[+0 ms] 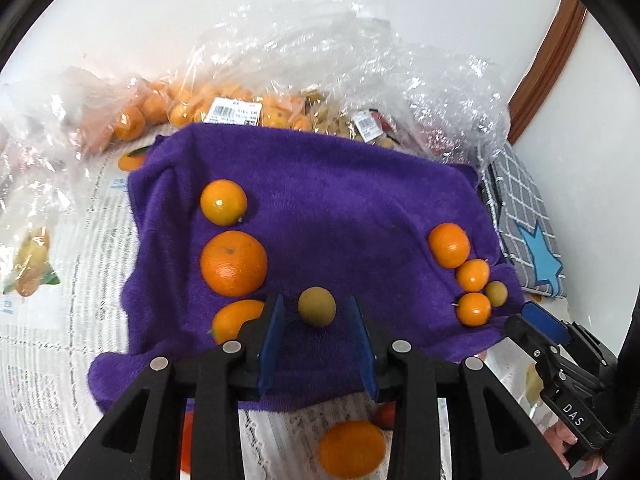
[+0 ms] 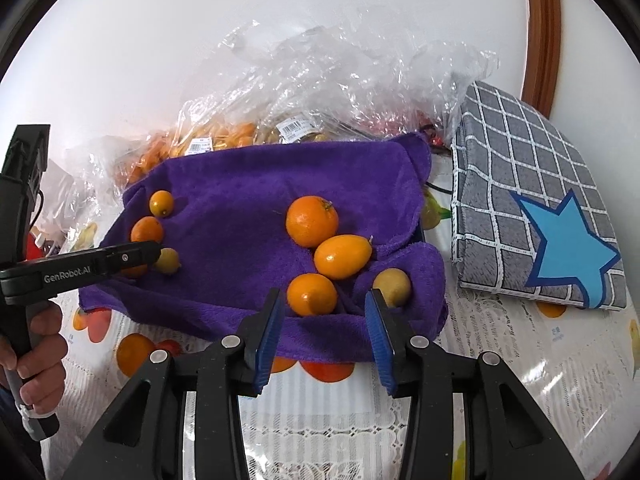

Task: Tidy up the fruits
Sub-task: 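Release the orange on the towel with the right gripper while the left lowers its yellow fruit, then open the left gripper to drop the yellow fruit on the towel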

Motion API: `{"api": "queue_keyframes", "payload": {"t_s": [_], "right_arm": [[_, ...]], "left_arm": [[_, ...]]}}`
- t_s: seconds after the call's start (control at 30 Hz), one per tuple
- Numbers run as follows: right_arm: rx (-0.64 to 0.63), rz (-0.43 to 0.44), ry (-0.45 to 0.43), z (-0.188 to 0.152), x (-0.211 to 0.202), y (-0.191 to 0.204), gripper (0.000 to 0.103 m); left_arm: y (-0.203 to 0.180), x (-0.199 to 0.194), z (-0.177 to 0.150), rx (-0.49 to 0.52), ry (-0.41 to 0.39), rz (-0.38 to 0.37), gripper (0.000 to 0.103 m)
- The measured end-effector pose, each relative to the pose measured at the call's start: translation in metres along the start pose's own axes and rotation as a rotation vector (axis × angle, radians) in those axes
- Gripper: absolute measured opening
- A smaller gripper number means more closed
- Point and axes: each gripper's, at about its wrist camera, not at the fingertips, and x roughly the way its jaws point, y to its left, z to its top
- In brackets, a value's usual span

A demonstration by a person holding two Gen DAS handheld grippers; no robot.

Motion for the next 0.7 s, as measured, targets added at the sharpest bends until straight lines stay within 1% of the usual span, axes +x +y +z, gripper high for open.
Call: {"api": "queue_keyframes", "payload": {"t_s": [0.2, 0.27, 0.4, 0.5, 0.7], "right_arm": [[-0.002, 0.003, -0.025, -0.001, -0.016, 0.007, 0.042], [0.002, -0.010, -0.022, -0.001, -0.018, 0.009, 0.042], [0.007, -0.039, -0.046, -0.004, -0.024, 0.012, 0.042], [0.034, -0.018, -0.049, -0.007, -0.027, 0.012, 0.042], [0.067, 0.051, 0.005, -0.011, -0.021, 0.018, 0.042]], "left_arm": [[0.005, -0.021, -0.007, -0.005, -0.035, 0.004, 0.033], [0.008, -0.029, -0.011, -0.007, -0.048, 0.009, 0.033], [0.016, -0.042, -0.018, -0.018, -0.070, 0.021, 0.033], [0.023, -0.050, -0.023, -0.029, -0.082, 0.031, 0.033], [0.043, -0.061, -0.033, -0.069, -0.089, 0.039, 0.033]]}}
